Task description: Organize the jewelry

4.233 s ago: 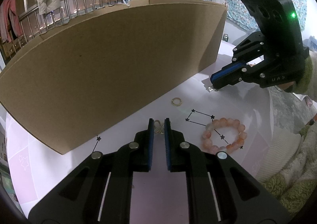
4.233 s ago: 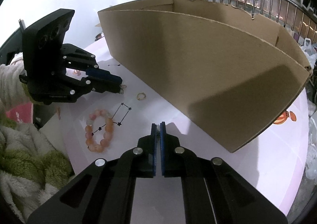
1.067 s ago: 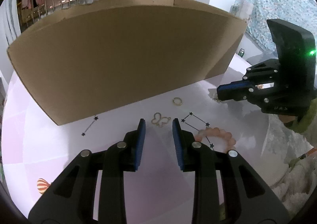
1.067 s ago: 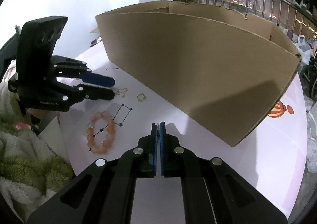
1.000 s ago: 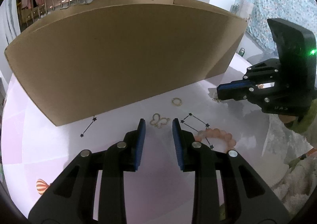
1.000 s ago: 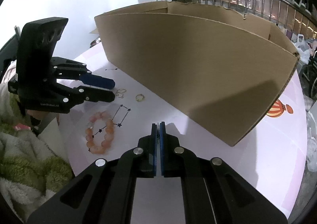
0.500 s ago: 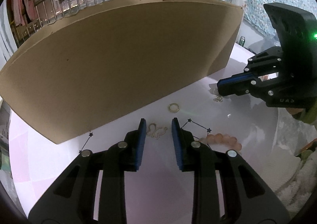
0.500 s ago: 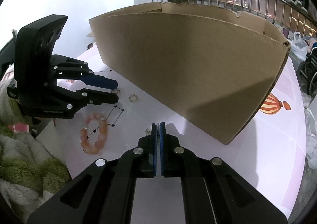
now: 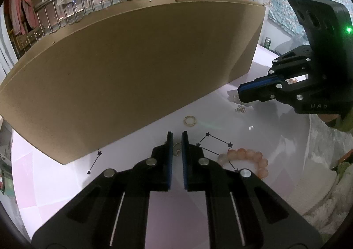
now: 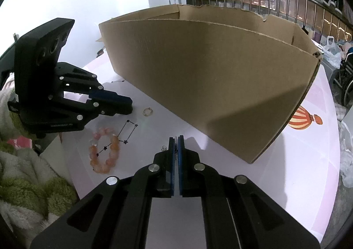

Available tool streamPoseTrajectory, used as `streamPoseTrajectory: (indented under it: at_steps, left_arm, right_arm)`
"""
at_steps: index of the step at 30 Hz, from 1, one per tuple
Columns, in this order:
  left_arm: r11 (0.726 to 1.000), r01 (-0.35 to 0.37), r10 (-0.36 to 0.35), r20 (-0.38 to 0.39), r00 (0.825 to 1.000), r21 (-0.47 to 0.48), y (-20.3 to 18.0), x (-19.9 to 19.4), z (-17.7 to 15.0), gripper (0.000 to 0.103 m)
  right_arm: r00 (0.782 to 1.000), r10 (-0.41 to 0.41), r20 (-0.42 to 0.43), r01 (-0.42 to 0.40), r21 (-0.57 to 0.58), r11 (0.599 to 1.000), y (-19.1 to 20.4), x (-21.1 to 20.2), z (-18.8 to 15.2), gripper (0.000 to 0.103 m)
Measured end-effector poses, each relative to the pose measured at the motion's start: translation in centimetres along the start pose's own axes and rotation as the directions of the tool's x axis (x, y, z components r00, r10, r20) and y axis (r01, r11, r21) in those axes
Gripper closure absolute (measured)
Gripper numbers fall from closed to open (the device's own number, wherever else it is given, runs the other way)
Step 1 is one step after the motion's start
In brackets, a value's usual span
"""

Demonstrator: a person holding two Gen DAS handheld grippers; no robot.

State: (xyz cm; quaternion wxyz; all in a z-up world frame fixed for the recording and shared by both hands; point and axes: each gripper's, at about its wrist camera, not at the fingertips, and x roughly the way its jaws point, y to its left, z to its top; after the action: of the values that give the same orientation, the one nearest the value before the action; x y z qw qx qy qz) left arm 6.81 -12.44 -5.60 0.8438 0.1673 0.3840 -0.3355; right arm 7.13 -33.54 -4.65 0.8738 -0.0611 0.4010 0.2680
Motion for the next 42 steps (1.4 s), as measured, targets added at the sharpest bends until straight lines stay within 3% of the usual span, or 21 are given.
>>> streamPoseTrajectory:
  at_steps: [8,13,20,25,28,31,42]
  left_arm:
    - [1.0,-0.006,0.006,0.002,1.0,-0.005,0.4,-0.3,-0.3,0.096]
    - [1.0,-0.012,0.012,0.005,1.0,-0.02,0.7,-0.4,-0.4,0.096]
    - [0.999,-0.009,0.009,0.014,1.0,-0.05,1.1,-0.6,-0.6,0.103]
    - [0.998,-0.005,0.006,0.02,1.0,-0.056,1.1,-0.6,-0.8,0.103]
    - [0.997,0.006,-0.004,0.02,1.0,-0.075,1.4,-0.6,-0.8,0.103]
    - [0.995,0.015,-0.012,0.034,0.999,-0.098,2.0,-0.9,-0.9,0.103]
    - [0.992,0.014,-0.007,0.057,0.998,-0.125,2.8,-2.4,-1.3,0.084]
  right_arm:
    - [0.999,0.035,-0.004,-0.034,0.031,0.999,-0.3,-0.6,0.4,0.098]
    - [0.999,0.039,-0.03,-0.038,0.007,0.999,0.5,0.1,0.3,0.083]
    - [0.998,-0.006,-0.057,0.005,-0.016,1.0,1.1,0.8,0.0,0.08]
    - [0.998,-0.044,-0.054,0.041,-0.051,0.998,1.6,0.9,0.1,0.081]
    - [0.997,-0.039,-0.067,0.035,-0.057,0.998,1.7,1.0,0.2,0.095]
    - [0.997,-0.046,-0.065,0.042,-0.061,0.997,1.9,1.0,0.2,0.098]
    - [0.999,-0.045,-0.014,0.045,-0.015,0.999,1.4,-0.5,0.1,0.1]
